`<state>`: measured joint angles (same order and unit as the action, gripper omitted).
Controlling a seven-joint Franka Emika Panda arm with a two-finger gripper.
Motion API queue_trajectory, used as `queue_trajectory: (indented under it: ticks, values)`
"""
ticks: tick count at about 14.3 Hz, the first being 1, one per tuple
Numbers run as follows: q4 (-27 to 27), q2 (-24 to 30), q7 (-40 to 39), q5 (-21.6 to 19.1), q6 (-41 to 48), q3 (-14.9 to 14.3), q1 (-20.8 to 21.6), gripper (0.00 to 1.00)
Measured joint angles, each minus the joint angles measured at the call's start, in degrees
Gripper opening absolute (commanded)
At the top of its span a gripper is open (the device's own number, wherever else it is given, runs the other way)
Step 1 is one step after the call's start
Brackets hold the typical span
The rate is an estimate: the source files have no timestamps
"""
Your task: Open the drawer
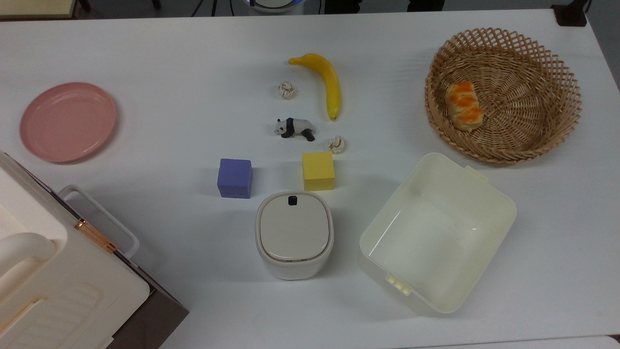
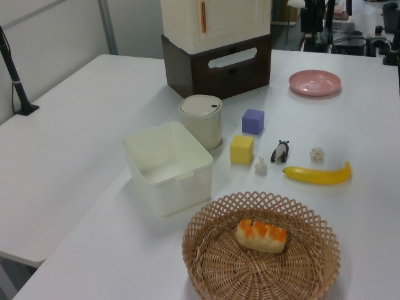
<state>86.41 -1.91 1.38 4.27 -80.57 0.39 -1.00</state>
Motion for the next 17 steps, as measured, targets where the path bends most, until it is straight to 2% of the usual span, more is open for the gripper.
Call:
queue_trajectory:
  ticks: [8,13,17]
  values:
    - [0.0,-0.1,-0.1,-1.0,0.0,-0.1,-0.1,1.0]
    - [0.0,-0.3,-6.6,-1.0,0.0,-0.2,-0.1,1.0]
    - [0.0,-0.4,-15.5,-1.0,0.0,-0.5,-0.9,1.0]
